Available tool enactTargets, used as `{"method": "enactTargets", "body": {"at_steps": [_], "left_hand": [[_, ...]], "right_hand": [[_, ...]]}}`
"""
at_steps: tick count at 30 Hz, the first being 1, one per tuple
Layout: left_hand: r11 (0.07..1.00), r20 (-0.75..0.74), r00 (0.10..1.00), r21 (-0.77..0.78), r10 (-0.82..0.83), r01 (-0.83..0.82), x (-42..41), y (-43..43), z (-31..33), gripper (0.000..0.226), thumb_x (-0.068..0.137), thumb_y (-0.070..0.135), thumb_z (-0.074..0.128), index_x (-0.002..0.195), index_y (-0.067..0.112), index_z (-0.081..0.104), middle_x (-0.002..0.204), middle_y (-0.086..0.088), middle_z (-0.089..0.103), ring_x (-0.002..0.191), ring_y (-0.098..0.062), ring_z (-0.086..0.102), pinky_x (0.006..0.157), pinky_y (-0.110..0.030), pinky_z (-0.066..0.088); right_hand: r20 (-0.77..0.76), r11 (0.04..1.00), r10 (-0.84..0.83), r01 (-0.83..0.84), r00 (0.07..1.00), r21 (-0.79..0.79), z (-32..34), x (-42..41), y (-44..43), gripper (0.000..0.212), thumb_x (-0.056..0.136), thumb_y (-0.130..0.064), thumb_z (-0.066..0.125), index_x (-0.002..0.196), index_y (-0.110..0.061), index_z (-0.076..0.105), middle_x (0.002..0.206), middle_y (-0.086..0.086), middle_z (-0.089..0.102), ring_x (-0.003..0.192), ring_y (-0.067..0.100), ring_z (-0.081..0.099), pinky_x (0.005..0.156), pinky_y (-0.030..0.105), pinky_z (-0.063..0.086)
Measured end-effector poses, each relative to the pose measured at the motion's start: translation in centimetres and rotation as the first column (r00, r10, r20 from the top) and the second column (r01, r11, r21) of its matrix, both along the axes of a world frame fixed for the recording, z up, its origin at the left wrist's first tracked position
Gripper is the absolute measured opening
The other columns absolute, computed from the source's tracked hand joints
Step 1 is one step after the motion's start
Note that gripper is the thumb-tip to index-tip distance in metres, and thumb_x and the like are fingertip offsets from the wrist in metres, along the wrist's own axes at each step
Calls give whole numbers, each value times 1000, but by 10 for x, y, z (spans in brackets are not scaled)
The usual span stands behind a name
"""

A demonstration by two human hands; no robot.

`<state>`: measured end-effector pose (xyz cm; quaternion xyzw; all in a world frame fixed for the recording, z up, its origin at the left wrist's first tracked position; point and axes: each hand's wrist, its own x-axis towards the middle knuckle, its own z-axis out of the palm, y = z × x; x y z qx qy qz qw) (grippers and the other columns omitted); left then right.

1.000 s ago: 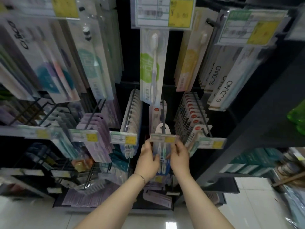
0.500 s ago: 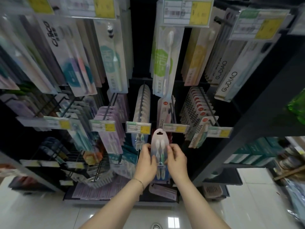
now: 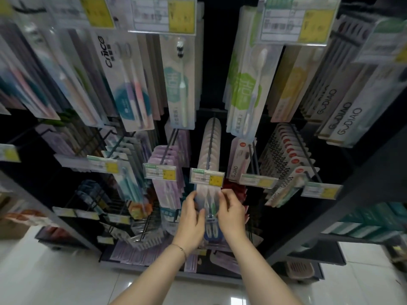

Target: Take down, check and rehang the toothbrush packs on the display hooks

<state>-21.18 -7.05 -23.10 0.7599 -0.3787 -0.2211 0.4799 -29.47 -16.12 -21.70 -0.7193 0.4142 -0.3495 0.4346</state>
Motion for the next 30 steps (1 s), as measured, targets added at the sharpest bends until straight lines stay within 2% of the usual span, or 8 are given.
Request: {"method": "enactTargets", "body": {"at_steps": [3,10,14,17,21,23,26,30], "left_hand": [[1000,10,1000,15,-2,2,4,-2,2,57,99,19,46,149,23,19,140,0,35,95,-5,55,99,-36,46],[1000,44,999,23,18,-19,7,-6,11,60,100,19,45,151,27,15,125,5,36,88,4,51,85,-13,36],[997,46,999,74,15,-18,10,-9,11,62,100,20,45,152,26,11,125,2,35,85,0,52,83,-19,40],[995,84,996,102,-15,6,14,-14,10,64,99,19,46,152,26,10,127,5,29,94,-12,55,88,-26,45],[993,118,992,117,-41,27,20,-26,7,63,94,14,52,148,25,20,120,2,37,103,-21,56,89,-34,50],[991,110,992,128,-54,40,23,-30,7,59,94,12,52,145,23,25,119,3,37,109,-22,54,93,-31,46],[991,89,994,124,-68,57,28,-35,5,51,93,9,51,140,18,33,125,1,38,118,-21,49,99,-27,40],[989,104,993,143,-60,44,35,-39,4,37,94,7,49,130,11,42,128,-6,41,121,-21,44,96,-18,31]], "right_hand": [[-4,1000,-1,1,1000,-4,-1,3,-1,14,99,-25,49,91,-23,60,69,-10,59,62,-3,55,57,10,39],[39,1000,-16,16,999,-12,2,9,-2,14,99,-22,50,92,-23,61,71,-11,61,66,-4,56,58,7,39],[25,999,-13,12,1000,44,-1,13,-9,15,99,-21,49,91,-21,62,73,-6,63,66,-1,57,62,17,44],[-6,998,-2,2,1000,66,-8,18,-17,17,99,-19,46,90,-22,60,72,-2,64,63,6,58,64,32,49],[-12,995,21,-20,1000,96,-13,23,-26,21,99,-17,43,92,-30,58,76,-3,66,67,13,62,68,41,53],[-5,996,31,-30,1000,86,-12,26,-30,20,99,-17,43,95,-28,59,80,-5,67,73,11,64,72,38,54],[-1,995,43,-43,999,93,-9,28,-34,21,99,-13,44,99,-23,62,86,-8,69,78,-1,63,73,24,51],[8,986,73,-74,997,150,-9,30,-35,28,98,-8,42,105,-24,63,91,-12,69,81,-8,62,72,15,49]]}}
